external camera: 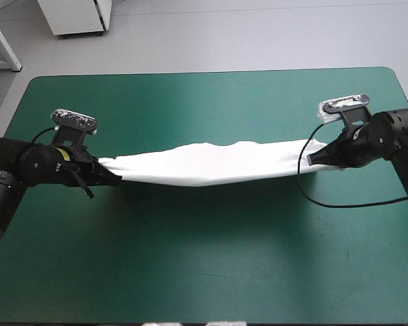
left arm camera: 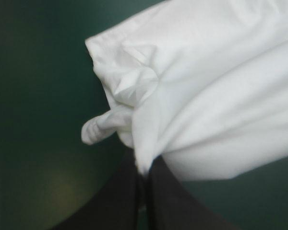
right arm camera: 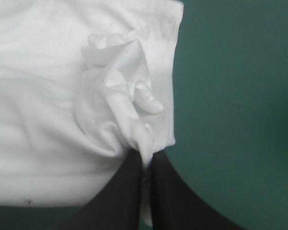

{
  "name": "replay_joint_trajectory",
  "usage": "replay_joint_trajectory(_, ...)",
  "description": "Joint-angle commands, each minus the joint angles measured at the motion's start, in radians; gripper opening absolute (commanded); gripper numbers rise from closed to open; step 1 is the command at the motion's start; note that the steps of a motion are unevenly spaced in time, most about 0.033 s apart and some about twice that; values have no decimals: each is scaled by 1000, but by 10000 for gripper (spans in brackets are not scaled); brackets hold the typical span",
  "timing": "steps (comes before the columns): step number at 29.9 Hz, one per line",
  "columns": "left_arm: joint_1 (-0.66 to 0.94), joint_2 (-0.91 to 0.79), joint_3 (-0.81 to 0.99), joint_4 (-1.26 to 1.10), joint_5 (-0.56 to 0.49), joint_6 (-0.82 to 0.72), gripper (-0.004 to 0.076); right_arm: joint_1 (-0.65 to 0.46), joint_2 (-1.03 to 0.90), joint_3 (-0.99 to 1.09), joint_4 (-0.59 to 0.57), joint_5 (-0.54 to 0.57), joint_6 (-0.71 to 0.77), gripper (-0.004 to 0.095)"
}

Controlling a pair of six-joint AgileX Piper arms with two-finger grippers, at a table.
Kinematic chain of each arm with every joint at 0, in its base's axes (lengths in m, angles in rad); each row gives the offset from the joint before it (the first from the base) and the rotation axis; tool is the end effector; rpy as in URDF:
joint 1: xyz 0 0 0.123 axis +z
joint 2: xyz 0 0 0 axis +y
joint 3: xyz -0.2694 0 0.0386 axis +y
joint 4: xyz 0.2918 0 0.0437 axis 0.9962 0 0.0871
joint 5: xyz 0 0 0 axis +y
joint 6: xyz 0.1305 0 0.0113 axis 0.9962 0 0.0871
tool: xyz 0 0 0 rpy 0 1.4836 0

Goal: Fold the cloth

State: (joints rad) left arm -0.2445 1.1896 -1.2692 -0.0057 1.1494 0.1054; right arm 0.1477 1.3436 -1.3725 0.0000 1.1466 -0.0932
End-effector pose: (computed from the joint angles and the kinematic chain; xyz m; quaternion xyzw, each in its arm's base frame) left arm 0.2866 -0.0722 0.3452 0.1662 0.9425 -0.0230 0.2890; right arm 0.3310 0.0492 0.3339 -0.1158 0.9567 0.0073 0.2668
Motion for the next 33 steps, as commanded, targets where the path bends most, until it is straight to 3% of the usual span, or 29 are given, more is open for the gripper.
replay_joint_trajectory(1,-6,22,-56,39,-92,-13,-9,-2,-2,-50,-38,-148,13,-17)
replay_joint_trajectory(10,-6,180,-57,110,-278,-39,-9,-2,160,-65,-34,-370,23,-17)
replay_joint_trajectory(17,-6,301,-57,161,-375,-43,-9,-2,316,-65,-30,-474,35,-17)
replay_joint_trajectory(29,-6,457,-57,171,-414,-50,-8,-2,425,-67,-35,-514,-20,-12)
replay_joint_trajectory(33,-6,459,-57,171,-402,-50,9,-2,425,-72,-35,-483,-52,131)
